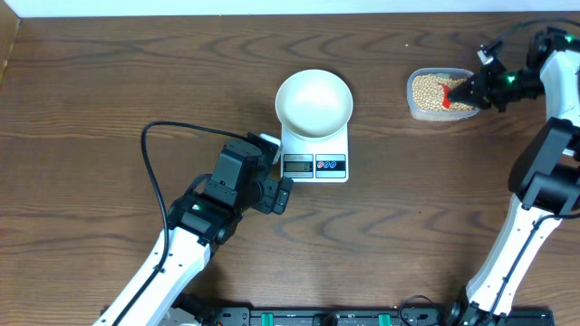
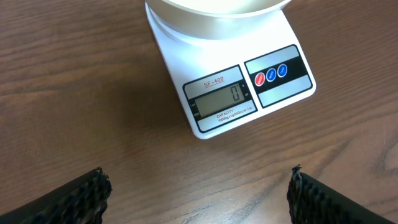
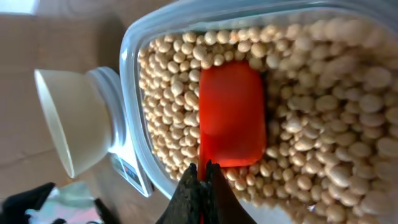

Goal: Scoop item into bowl and weigh 50g on scale
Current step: 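Lower the red scoop with the right gripper into the chickpea tub, then scoop chickpeas and lift the red scoop out of the tub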

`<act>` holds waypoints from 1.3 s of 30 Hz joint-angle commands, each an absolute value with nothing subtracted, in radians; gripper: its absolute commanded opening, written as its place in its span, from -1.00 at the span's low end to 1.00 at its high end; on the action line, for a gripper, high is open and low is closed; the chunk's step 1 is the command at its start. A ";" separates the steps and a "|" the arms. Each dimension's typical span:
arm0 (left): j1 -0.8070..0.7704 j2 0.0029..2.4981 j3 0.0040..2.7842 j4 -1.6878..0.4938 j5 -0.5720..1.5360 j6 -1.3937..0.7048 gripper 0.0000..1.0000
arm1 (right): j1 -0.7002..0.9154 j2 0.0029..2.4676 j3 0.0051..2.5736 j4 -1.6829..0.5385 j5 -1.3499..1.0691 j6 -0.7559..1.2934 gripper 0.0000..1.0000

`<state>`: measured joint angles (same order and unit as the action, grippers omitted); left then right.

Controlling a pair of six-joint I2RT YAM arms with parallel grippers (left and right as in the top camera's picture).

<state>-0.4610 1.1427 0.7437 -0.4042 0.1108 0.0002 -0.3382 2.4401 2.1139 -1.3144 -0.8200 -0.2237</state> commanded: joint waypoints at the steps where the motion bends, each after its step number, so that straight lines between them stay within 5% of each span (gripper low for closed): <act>1: -0.462 1.139 0.750 -0.406 0.120 0.003 0.86 | -0.337 2.476 2.037 -1.285 -0.849 -0.220 -0.98; 39: -0.462 1.139 0.750 -0.406 0.120 0.003 0.86 | -0.483 2.476 2.033 -1.354 -1.277 -0.356 -0.98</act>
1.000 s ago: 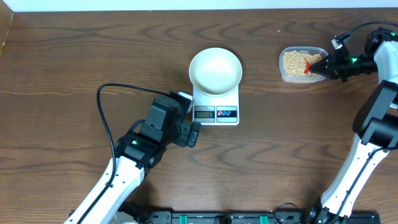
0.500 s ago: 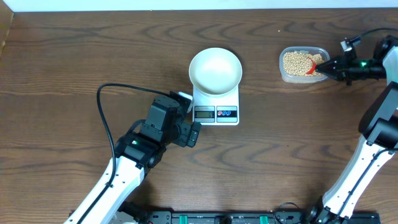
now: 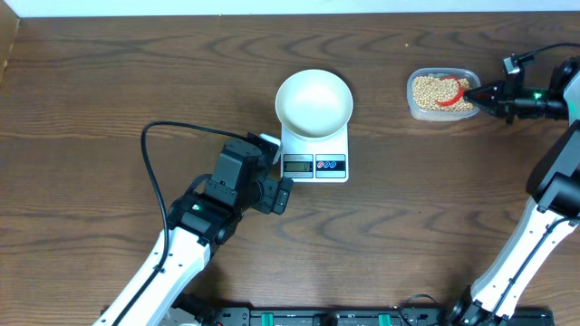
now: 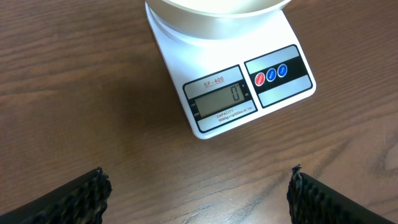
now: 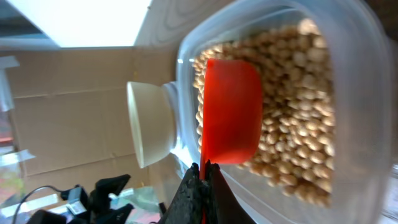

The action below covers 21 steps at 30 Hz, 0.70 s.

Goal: Scoop item into bowl and weigh 50g on scale
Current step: 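Scoop chickpeas and lift the red scoop out of the tub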

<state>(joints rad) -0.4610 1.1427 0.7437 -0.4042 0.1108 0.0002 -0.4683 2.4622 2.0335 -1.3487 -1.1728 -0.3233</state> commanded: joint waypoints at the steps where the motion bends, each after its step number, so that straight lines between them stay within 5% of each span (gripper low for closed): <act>1: -0.462 1.139 0.750 -0.406 0.120 0.003 0.86 | -0.485 2.476 2.033 -1.357 -1.284 -0.356 -0.98; 21: -0.462 1.139 0.750 -0.406 0.120 0.003 0.86 | -0.524 2.476 2.033 -1.419 -1.339 -0.451 -0.98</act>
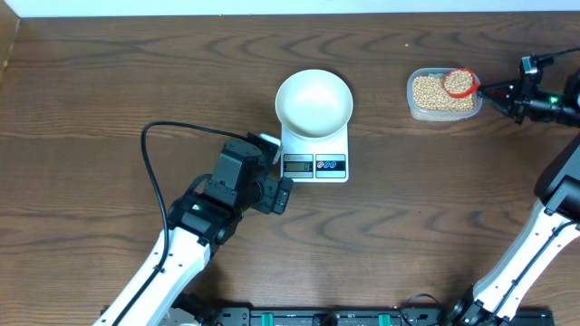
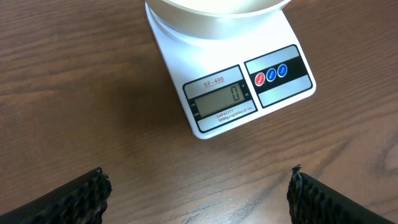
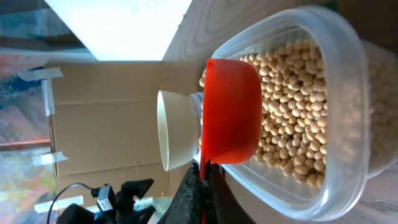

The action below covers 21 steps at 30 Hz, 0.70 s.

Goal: Scoop item into bowl and weigh 50g on scale
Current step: 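Scoop chickpeas and lift the red scoop out of the tub, then carry the filled scoop with the right gripper over the white bowl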

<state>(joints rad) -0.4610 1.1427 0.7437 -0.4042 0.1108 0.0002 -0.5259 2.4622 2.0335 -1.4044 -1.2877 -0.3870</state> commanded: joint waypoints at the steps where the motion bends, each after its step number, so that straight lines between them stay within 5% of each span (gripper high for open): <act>1: -0.462 1.139 0.750 -0.406 0.120 0.003 0.86 | -0.524 2.476 2.035 -1.423 -1.339 -0.452 -0.98; 21: -0.462 1.139 0.750 -0.406 0.120 0.003 0.86 | -0.492 2.470 2.035 -1.523 -1.465 -0.549 -0.98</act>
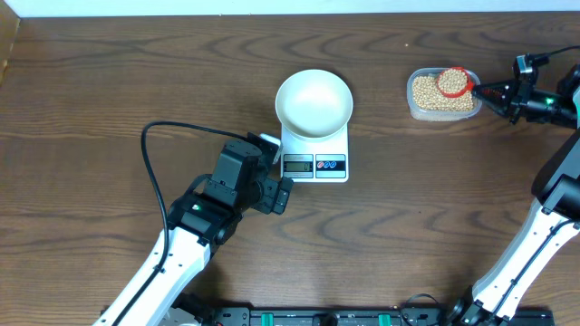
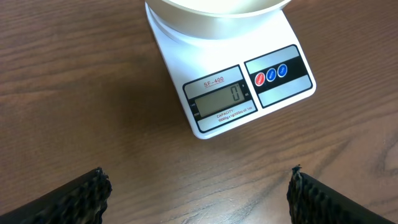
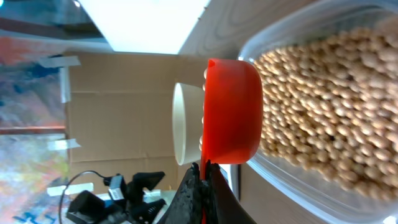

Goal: Scoop item into bowl and weigh 50g on scale
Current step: 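Carry the filled scoop with the right gripper over the white bowl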

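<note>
A white bowl [image 1: 314,101] stands empty on the white scale [image 1: 316,163], whose display [image 2: 219,101] reads 0. At the far right a clear tub of soybeans [image 1: 433,96] sits on the table. My right gripper [image 1: 494,91] is shut on the handle of a red scoop [image 1: 453,82], held level and full of beans over the tub. In the right wrist view the red scoop [image 3: 232,112] hangs above the beans [image 3: 323,118]. My left gripper [image 2: 199,186] is open near the scale's front, holding nothing.
A black cable [image 1: 172,131] loops from the left arm across the brown wooden table [image 1: 109,81]. The table's far edge runs along the top of the overhead view.
The right gripper has shifted the loaded scoop slightly left and higher above the beans in the tub. The left arm, bowl and scale are unchanged.
The red scoop lay pressed into the beans, gripped by its handle. Then it was tilted in the tub. After that it was level and filled, over the tub's far side, and now it sits higher. The scale has read 0 throughout.
</note>
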`<act>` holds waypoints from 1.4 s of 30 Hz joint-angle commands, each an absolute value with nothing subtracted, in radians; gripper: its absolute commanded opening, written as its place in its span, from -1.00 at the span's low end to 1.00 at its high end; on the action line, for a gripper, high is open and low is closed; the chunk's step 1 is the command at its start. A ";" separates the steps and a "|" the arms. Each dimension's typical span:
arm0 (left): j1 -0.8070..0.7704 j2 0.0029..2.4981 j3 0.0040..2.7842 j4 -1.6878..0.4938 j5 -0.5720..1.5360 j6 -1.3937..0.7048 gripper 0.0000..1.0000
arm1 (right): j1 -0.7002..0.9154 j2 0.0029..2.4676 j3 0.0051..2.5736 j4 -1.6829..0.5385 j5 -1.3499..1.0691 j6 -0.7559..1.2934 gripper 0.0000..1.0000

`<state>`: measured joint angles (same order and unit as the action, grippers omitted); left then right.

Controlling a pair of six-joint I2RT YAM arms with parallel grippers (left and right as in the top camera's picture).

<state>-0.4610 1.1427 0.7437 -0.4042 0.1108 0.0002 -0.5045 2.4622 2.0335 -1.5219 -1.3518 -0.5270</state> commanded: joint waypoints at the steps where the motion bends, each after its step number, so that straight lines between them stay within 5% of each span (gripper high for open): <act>1: -0.462 1.139 0.750 -0.406 0.120 0.003 0.86 | -0.489 2.470 2.035 -1.522 -1.488 -0.549 -0.98; 42: -0.462 1.139 0.750 -0.406 0.120 0.003 0.86 | 0.018 2.463 2.295 -1.514 -1.454 -0.411 -0.97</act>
<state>-0.4610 1.1427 0.7437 -0.4042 0.1108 0.0002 0.0013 2.4622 2.2723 -1.5143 -1.4830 -0.4225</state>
